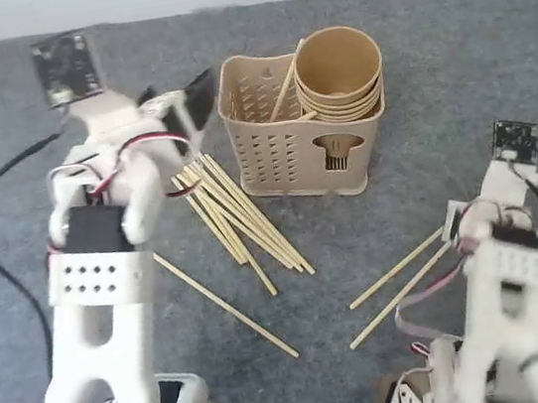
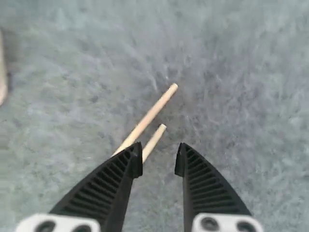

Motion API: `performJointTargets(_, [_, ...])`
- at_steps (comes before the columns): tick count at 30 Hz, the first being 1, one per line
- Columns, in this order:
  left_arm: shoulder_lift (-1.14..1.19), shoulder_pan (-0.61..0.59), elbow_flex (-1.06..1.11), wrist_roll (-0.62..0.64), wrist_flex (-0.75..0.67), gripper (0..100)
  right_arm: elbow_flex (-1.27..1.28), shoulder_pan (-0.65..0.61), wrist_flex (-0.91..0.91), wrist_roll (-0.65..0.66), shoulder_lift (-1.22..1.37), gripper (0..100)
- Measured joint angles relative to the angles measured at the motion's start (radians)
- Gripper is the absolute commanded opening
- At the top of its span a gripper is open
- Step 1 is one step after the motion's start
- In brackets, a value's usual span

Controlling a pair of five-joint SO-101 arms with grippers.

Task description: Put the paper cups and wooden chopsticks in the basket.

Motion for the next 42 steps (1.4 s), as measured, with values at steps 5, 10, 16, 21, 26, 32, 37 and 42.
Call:
performJointTargets(5, [-0.002, -0.087, 0.132, 0.035, 0.000, 27, -0.114, 0.006, 0.000, -0.014, 0.219, 12.7])
performJointTargets(10, [-0.002, -0.147, 0.356, 0.040, -0.144, 27, -0.137, 0.006, -0.026, -0.035, 0.252, 12.7])
performJointTargets(16, [-0.002, -0.212, 0.477, 0.043, -0.184, 27, -0.138, 0.006, -0.087, -0.038, 0.272, 12.7])
performJointTargets(21, [-0.002, -0.278, 0.483, 0.026, -0.081, 27, -0.255, 0.015, -0.066, -0.041, 0.433, 12.3])
performJointTargets(26, [-0.002, -0.301, 0.509, 0.008, 0.038, 27, -0.341, 0.026, -0.025, -0.077, 0.512, 12.3])
performJointTargets(32, [-0.003, -0.301, 0.603, 0.008, 0.049, 27, -0.350, 0.026, -0.032, -0.084, 0.514, 12.3])
performJointTargets(37, [-0.003, -0.301, 0.609, 0.008, 0.049, 27, -0.350, 0.026, -0.043, -0.084, 0.514, 12.3])
performJointTargets(42, [-0.003, -0.301, 0.611, 0.008, 0.049, 27, -0.350, 0.026, -0.060, -0.084, 0.514, 12.3])
